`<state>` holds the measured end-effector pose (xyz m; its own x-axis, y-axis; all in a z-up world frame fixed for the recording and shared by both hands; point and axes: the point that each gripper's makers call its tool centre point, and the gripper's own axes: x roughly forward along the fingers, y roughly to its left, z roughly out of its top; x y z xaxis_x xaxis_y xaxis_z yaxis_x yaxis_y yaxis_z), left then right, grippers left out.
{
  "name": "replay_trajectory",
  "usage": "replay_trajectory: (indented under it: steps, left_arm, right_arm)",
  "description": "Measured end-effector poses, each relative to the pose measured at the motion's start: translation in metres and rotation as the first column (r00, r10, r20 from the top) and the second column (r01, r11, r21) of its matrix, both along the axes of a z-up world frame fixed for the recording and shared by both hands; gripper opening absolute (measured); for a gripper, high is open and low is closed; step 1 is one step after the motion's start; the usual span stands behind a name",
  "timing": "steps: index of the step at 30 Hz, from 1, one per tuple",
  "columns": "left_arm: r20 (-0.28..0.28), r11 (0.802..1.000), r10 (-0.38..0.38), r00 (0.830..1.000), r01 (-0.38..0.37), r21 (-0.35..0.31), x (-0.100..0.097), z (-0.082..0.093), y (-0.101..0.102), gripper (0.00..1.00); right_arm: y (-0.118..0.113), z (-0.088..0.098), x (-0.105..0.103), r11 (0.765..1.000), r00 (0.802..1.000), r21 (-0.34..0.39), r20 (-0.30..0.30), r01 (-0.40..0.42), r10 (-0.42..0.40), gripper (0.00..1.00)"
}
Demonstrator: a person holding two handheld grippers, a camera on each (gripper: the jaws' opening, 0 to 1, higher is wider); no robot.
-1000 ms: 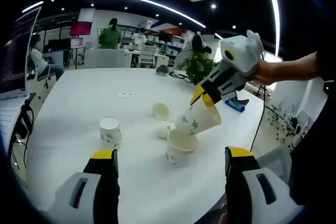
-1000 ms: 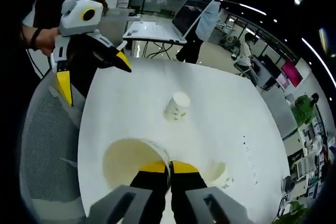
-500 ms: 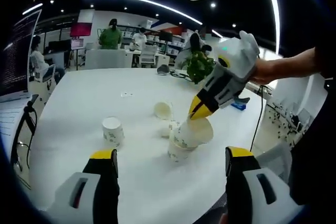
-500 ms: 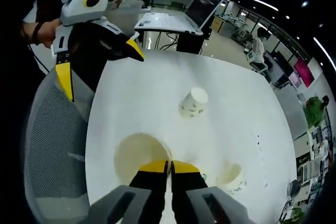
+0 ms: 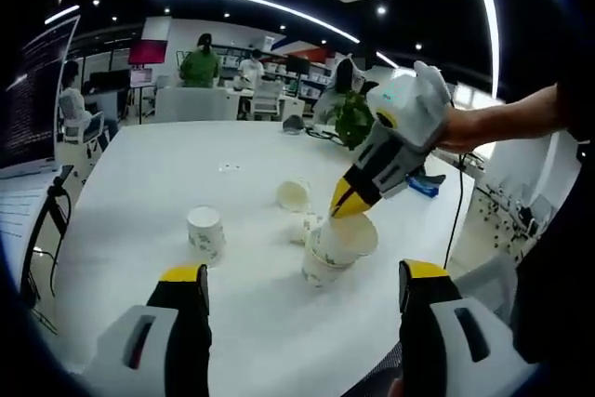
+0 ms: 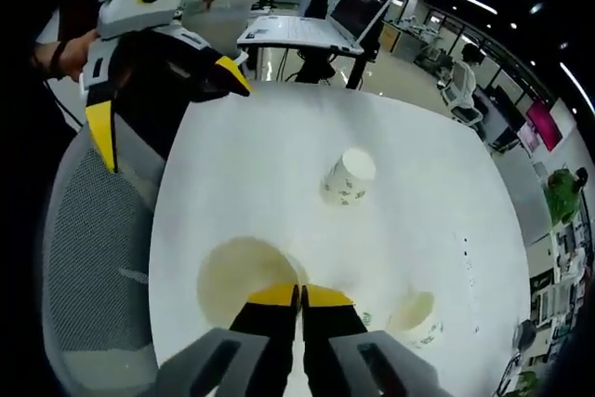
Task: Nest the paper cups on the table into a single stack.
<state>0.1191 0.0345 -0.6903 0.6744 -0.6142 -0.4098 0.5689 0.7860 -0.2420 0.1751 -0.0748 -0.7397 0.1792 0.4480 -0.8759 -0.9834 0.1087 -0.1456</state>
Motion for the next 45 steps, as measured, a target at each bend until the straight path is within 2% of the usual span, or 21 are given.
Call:
replay_trajectory:
  steps: [12, 25, 32, 45]
  left_arm:
    - [-0.003, 1.000, 0.005, 1.000, -0.005, -0.001, -0.001, 0.000, 0.002, 0.83]
    - [-0.008, 1.000, 0.023, 1.000, -0.023, -0.007, 0.000, -0.002, 0.007, 0.82]
    - [-0.011, 1.000, 0.018, 1.000, -0.018, -0.007, 0.000, -0.002, 0.006, 0.82]
    - [-0.018, 1.000, 0.014, 1.000, -0.014, -0.005, -0.002, -0.004, 0.004, 0.82]
  right_arm:
    - [0.000, -0.020, 0.004, 0.999, 0.999, -0.047, -0.042, -0.005, 0.004, 0.00]
    - [-0.002, -0.025, 0.005, 0.998, 0.998, -0.064, -0.055, 0.003, -0.006, 0.04]
    - [-0.002, -0.020, 0.010, 0.998, 0.997, -0.029, -0.065, 0.048, -0.049, 0.08]
    - [-0.003, -0.015, 0.013, 0.993, 0.990, 0.017, -0.079, 0.120, -0.118, 0.21]
